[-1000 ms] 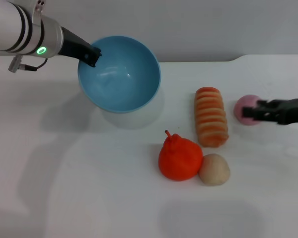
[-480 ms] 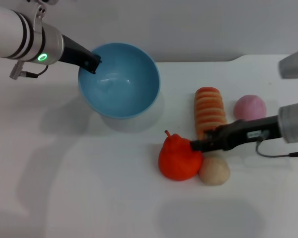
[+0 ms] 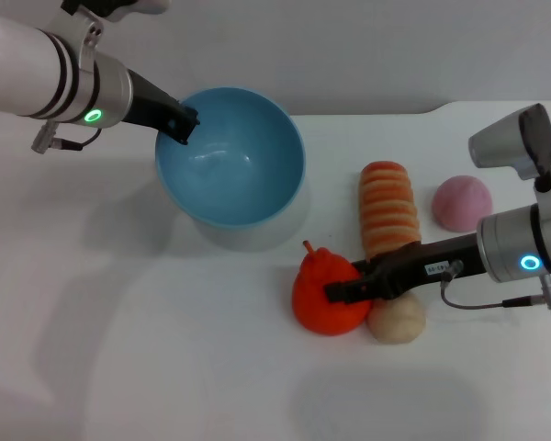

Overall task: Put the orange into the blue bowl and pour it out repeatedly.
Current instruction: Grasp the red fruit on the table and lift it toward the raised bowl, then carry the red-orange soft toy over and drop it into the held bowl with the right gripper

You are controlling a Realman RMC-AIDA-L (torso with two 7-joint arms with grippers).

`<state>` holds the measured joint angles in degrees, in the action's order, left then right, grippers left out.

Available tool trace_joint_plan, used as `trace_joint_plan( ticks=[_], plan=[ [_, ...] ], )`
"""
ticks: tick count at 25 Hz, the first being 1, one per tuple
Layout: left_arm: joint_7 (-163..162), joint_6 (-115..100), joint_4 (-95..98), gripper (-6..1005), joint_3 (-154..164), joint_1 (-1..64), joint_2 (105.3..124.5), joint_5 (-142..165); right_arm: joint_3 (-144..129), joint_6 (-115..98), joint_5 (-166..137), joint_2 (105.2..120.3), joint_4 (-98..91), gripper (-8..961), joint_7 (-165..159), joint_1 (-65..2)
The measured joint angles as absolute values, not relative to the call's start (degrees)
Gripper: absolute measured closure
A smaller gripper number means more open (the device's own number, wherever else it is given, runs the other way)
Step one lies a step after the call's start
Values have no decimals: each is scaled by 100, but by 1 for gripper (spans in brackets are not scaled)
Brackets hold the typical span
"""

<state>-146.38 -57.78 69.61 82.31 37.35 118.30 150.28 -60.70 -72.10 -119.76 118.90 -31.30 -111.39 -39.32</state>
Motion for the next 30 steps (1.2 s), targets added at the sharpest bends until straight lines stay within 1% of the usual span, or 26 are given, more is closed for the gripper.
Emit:
trace_joint_plan(
  ticks=[10,12,18,24,30],
  plan=[
    [-14641,-5771,7007,1000,8270,3787,11821,14992,-6188,-7058,-11969,11889,-3119,250,-11153,-3963],
    [-14641,-5751,7007,1000,8270,3792,11821,14991,-6186,-7048,-11969,11887,-3134,439,-11135,-3950],
    [-14641,-5692,6976,1000,8271,3797,11821,14991,-6168,-7043,-11933,11884,-3171,681,-11062,-3923],
    [-14649,-5719,6959,1000,8270,3797,11821,14993,-6174,-7512,-11518,11859,-3647,783,-10804,-3715],
    [-14703,-6231,6952,1000,8270,3880,11821,15009,-5897,-8804,-11175,11848,-5616,825,-11011,-3223]
  ],
)
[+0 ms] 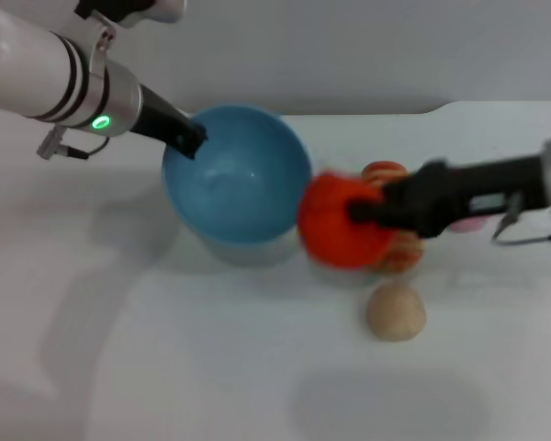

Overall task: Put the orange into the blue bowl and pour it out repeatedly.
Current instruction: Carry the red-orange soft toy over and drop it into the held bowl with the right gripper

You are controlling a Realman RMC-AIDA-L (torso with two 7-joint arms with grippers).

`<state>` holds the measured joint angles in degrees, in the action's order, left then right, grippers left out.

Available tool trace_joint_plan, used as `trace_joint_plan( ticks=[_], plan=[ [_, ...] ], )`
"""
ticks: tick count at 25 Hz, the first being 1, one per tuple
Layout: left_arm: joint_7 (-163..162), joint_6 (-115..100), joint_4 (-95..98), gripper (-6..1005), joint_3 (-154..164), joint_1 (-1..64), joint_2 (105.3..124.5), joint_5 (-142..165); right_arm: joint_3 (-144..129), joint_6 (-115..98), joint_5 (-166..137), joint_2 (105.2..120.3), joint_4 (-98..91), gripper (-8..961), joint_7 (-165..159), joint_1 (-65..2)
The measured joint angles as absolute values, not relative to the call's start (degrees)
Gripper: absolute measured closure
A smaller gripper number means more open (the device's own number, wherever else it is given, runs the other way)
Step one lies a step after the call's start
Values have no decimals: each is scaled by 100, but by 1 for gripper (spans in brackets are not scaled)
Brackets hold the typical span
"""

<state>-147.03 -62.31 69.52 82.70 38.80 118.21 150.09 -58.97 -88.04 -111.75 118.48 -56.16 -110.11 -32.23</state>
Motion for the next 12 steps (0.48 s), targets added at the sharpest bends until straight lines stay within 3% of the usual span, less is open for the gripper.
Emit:
trace_joint_plan(
  ticks=[6,12],
  plan=[
    [-14850,-6774,6937,1001,8360,4123,11833,15006,-5407,-9919,-10945,11842,-7116,849,-11473,-3313],
    [-14862,-7103,6943,1001,8676,4189,11843,14461,-5542,-9615,-11070,11844,-6754,907,-11419,-3337]
  ],
)
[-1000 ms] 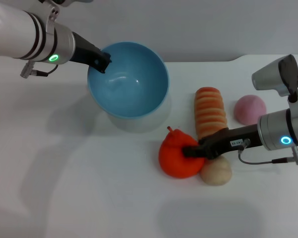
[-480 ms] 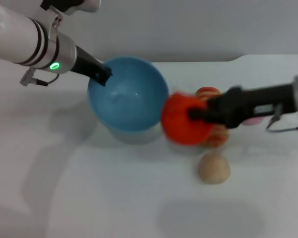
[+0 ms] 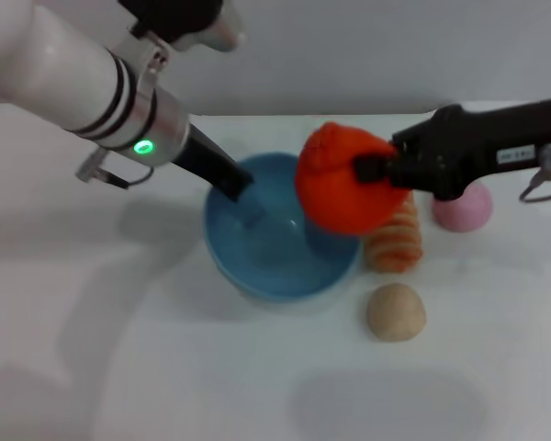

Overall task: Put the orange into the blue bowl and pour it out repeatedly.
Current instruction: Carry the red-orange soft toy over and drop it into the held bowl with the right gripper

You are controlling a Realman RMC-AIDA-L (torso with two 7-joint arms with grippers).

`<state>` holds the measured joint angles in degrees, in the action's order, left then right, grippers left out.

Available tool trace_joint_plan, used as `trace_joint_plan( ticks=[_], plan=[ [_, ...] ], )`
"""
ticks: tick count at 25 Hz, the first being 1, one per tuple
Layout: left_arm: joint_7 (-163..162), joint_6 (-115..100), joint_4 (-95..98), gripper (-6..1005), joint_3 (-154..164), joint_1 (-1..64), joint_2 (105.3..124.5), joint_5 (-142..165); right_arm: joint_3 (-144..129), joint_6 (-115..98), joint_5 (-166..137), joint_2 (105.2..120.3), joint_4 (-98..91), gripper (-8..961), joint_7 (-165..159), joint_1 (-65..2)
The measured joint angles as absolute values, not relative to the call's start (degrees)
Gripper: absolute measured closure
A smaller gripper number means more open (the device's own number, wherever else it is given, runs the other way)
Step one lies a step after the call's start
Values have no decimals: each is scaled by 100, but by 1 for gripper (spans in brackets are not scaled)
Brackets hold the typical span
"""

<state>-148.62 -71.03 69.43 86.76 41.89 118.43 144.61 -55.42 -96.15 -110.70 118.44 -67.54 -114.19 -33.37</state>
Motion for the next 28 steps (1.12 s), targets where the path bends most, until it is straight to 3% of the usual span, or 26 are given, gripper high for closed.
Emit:
trace_joint_plan(
  ticks=[11,16,28],
  plan=[
    [-14862,-7044,6940,1001,8805,4210,11851,14302,-5727,-9007,-11589,11845,-5767,922,-11294,-3617],
    [-14861,-7014,6935,1001,8811,4195,11846,14299,-5693,-8865,-11569,11849,-5735,758,-11292,-3622],
    [-14862,-6726,6787,1000,8807,4138,11835,14326,-4303,-8742,-11295,11839,-5960,519,-10664,-3263]
  ],
)
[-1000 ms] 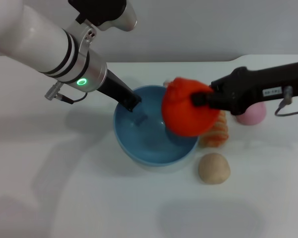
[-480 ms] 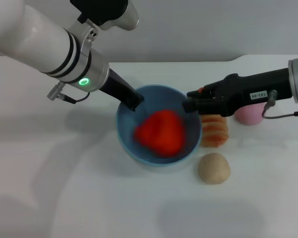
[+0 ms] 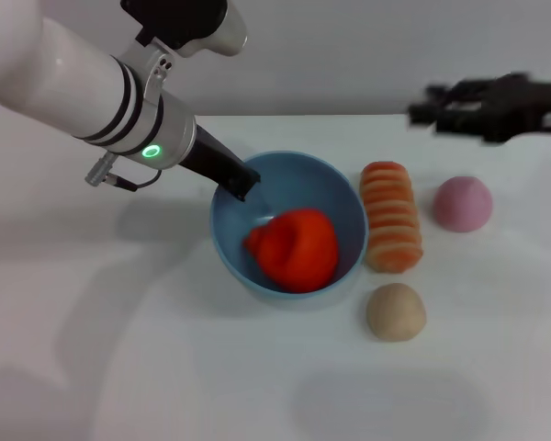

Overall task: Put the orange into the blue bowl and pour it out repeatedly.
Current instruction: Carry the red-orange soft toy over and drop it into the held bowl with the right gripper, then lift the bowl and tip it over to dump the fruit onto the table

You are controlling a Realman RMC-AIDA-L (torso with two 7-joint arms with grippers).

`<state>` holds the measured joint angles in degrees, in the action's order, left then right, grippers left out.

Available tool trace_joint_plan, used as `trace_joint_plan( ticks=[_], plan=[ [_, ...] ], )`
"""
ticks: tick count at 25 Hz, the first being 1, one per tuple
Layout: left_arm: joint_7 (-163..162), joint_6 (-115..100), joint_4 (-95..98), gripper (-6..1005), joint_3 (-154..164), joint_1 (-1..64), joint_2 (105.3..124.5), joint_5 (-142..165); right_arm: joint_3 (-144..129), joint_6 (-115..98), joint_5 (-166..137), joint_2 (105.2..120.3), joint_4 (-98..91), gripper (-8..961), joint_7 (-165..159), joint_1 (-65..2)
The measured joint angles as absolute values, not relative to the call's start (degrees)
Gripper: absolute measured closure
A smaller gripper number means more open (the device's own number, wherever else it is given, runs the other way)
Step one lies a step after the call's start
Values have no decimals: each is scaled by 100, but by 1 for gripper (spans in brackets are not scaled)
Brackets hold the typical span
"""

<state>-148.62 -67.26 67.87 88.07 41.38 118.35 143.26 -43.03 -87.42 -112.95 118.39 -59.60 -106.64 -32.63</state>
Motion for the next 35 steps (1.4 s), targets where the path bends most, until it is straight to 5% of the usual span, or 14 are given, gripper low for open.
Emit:
trace_joint_plan(
  ticks=[15,29,35],
  plan=[
    [-14723,-5706,6718,1001,9299,4177,11824,14410,-3595,-7551,-8015,11870,-3621,425,-6020,-1505],
    [-14766,-4340,7828,1000,10783,3880,11845,16170,-2833,-7370,-7901,11867,-2465,337,-5628,-1357],
    [-14026,-3427,8360,1001,11512,3297,11830,16553,-2800,-7390,-7897,11872,-2344,191,-5624,-1358]
  ],
)
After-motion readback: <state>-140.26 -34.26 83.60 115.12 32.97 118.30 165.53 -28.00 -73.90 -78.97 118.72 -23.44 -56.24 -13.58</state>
